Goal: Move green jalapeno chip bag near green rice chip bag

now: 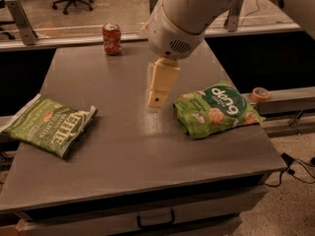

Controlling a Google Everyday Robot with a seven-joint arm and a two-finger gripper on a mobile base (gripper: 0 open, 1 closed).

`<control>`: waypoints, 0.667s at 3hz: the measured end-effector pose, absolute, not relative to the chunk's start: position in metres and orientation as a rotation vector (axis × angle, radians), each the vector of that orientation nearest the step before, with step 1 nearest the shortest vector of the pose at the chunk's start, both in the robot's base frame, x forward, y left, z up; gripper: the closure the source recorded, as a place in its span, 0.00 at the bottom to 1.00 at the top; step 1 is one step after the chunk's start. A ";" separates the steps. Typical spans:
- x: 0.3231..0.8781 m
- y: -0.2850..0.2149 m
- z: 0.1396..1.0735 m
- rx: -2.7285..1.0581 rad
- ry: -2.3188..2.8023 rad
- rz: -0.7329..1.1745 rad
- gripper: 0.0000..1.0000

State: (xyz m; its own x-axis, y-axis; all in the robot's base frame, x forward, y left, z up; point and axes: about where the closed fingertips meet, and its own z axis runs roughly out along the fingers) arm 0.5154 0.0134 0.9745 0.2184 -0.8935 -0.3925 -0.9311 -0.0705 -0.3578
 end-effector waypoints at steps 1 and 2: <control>0.515 0.012 0.975 -1.964 1.681 0.091 0.00; 0.525 0.018 0.967 -1.915 1.665 0.155 0.00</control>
Offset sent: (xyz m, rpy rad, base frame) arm 0.0287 0.0122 -0.0246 0.1779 0.0358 -0.0098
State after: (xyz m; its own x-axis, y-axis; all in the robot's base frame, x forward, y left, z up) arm 0.5248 0.0181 0.9665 0.2102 -0.8663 -0.4532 -0.9350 -0.0426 -0.3522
